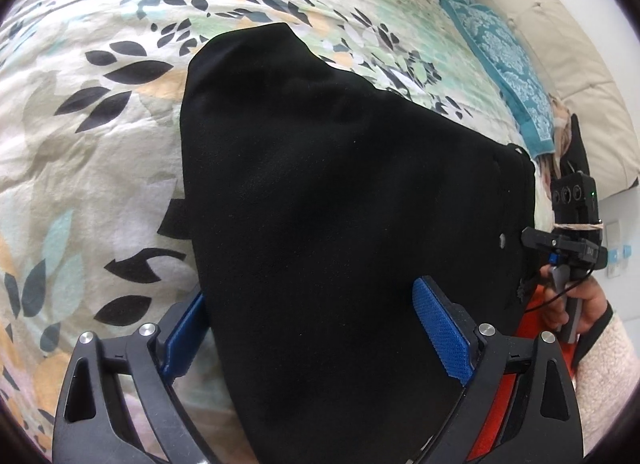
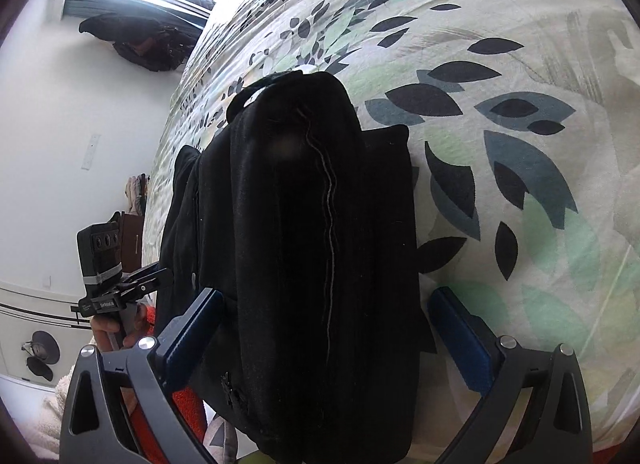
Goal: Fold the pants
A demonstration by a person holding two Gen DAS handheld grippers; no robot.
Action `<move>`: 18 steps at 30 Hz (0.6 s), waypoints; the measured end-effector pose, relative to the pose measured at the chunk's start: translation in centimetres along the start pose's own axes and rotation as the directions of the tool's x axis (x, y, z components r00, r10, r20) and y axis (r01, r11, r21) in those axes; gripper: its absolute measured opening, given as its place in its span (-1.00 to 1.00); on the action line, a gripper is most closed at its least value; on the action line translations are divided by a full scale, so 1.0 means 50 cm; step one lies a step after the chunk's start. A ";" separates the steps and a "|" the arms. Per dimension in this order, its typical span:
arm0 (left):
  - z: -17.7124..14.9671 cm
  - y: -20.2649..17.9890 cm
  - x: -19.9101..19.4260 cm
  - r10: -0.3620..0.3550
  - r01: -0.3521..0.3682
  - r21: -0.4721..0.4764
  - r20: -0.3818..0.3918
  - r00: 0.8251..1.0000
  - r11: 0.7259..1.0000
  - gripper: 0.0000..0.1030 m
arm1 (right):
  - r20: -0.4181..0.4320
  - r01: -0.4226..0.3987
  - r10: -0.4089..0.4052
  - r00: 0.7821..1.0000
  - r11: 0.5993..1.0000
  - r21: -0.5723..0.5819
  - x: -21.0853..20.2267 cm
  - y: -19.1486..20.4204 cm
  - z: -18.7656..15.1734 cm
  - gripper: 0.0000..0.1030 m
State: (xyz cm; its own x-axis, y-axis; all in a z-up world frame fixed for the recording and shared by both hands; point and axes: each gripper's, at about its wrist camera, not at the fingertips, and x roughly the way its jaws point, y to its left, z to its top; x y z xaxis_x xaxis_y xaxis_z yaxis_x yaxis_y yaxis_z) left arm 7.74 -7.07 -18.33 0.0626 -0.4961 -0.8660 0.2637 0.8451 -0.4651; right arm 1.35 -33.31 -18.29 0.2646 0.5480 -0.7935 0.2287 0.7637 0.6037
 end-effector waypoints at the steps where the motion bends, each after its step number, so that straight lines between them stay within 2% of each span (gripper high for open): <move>1: 0.000 -0.001 -0.002 0.015 -0.015 -0.002 0.007 1.000 1.000 0.45 | -0.015 -0.014 0.014 1.000 1.000 -0.006 0.001 0.003 -0.001 0.47; 2: -0.001 -0.002 -0.007 0.041 -0.041 0.000 0.012 0.999 0.999 0.32 | -0.030 -0.031 0.031 0.999 0.999 -0.011 0.004 0.007 -0.001 0.20; 3: -0.001 -0.003 -0.015 0.042 -0.042 -0.003 0.022 0.999 0.999 0.00 | -0.031 -0.031 0.030 0.999 0.999 -0.015 0.003 0.012 -0.004 0.14; 4: -0.003 -0.002 -0.031 0.036 -0.036 -0.015 0.038 0.999 0.999 -0.37 | -0.024 -0.032 0.032 0.999 0.999 -0.029 0.000 0.019 -0.009 -0.05; 6: -0.004 -0.003 -0.067 0.005 -0.002 -0.049 0.061 0.998 0.999 -0.64 | 0.000 -0.019 0.019 1.000 0.998 -0.067 -0.014 0.040 -0.015 -0.18; 8: -0.007 -0.022 -0.100 0.005 -0.001 -0.037 0.092 0.996 0.999 -0.67 | 0.025 -0.010 0.013 1.000 0.995 -0.099 -0.031 0.069 -0.024 -0.30; 10: -0.014 -0.040 -0.139 0.024 -0.022 -0.017 0.120 0.993 1.000 -0.67 | 0.041 -0.017 0.022 0.999 0.991 -0.132 -0.050 0.106 -0.032 -0.34; 13: -0.022 -0.052 -0.201 0.018 -0.014 -0.022 0.164 0.986 1.000 -0.67 | 0.057 -0.029 0.041 0.998 0.981 -0.190 -0.073 0.171 -0.041 -0.36; 18: -0.018 -0.014 -0.319 0.006 0.004 -0.042 0.249 0.968 0.999 -0.67 | 0.095 -0.067 0.091 0.991 0.970 -0.235 -0.100 0.274 -0.039 -0.36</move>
State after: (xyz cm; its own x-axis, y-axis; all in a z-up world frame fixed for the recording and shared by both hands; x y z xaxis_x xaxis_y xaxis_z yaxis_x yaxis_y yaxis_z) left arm 5.68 0.43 -4.37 0.3020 -0.5246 -0.7960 0.2237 0.8506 -0.4758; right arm 1.32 -24.92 -6.23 0.3717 0.5808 -0.7242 -0.0156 0.7840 0.6206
